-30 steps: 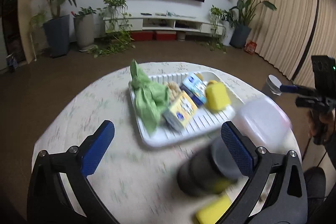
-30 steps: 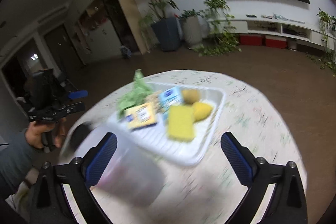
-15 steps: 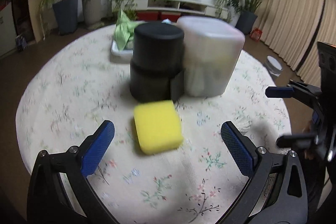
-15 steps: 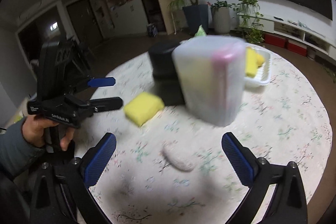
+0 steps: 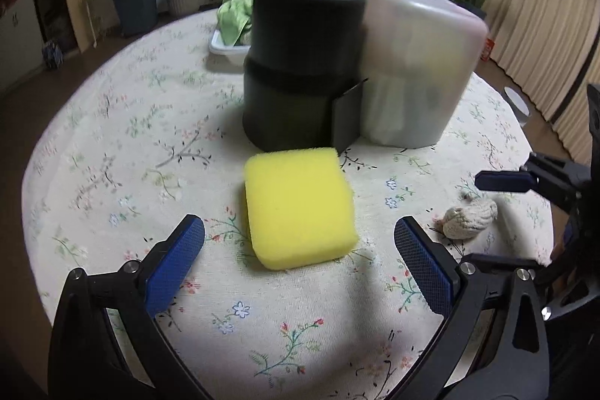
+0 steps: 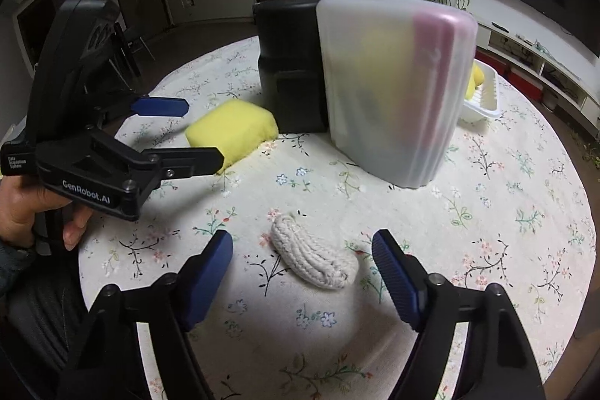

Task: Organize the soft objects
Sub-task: 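Move the left gripper to the yellow sponge while the right approaches the beige knitted pouch, then grasp the yellow sponge with the left gripper while the right grasps the beige knitted pouch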

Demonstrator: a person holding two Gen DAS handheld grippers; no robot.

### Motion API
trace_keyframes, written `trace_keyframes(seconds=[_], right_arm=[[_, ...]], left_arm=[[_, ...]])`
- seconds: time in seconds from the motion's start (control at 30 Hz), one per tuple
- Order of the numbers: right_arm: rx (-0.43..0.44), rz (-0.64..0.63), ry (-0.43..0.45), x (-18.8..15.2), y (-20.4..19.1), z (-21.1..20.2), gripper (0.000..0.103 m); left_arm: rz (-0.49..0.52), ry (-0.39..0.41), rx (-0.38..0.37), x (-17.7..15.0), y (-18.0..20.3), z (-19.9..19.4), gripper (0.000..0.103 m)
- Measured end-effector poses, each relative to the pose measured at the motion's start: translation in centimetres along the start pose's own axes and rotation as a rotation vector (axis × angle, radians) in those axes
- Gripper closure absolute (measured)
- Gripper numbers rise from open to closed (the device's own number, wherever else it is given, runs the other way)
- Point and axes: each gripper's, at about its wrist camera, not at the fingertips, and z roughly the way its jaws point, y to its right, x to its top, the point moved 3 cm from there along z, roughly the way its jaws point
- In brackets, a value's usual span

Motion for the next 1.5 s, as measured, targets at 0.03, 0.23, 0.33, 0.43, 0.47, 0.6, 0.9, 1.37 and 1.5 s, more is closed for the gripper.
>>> trace_keyframes(seconds=[0.03,0.23,0.33,0.43,0.47,0.6,0.9,1.37,1.5], right_arm=[[-0.001,-0.002,-0.002,0.0,0.0,0.1,0.024],[-0.013,-0.004,-0.036,0.1,0.1,1.1,0.032],[-0.030,-0.010,-0.045,0.0,0.1,1.2,0.034],[-0.038,-0.013,-0.049,-0.1,-0.1,1.3,0.034],[-0.042,-0.015,-0.049,-0.1,-0.1,1.3,0.034],[-0.044,-0.007,-0.048,-0.2,-0.1,1.5,0.034],[-0.068,-0.005,-0.047,-0.3,-0.3,1.9,0.034],[-0.115,-0.076,-0.030,-0.4,-1.5,1.5,0.057],[-0.114,-0.087,-0.029,-0.4,-1.7,1.5,0.058]], left_arm=[[-0.008,-0.004,-0.007,0.0,-0.1,0.2,0.000],[0.007,-0.018,-0.014,-0.1,0.5,0.8,0.000],[0.011,-0.023,-0.018,0.0,0.6,1.0,0.001],[0.006,-0.036,-0.016,0.1,0.6,1.3,0.002],[0.004,-0.039,-0.016,0.1,0.6,1.4,0.002],[0.002,-0.051,-0.010,0.1,0.6,1.7,0.008],[0.003,-0.050,0.005,0.2,0.7,1.9,0.011],[-0.009,-0.016,0.014,0.2,0.2,1.3,0.052],[0.006,-0.001,0.019,0.1,0.5,1.0,0.053]])
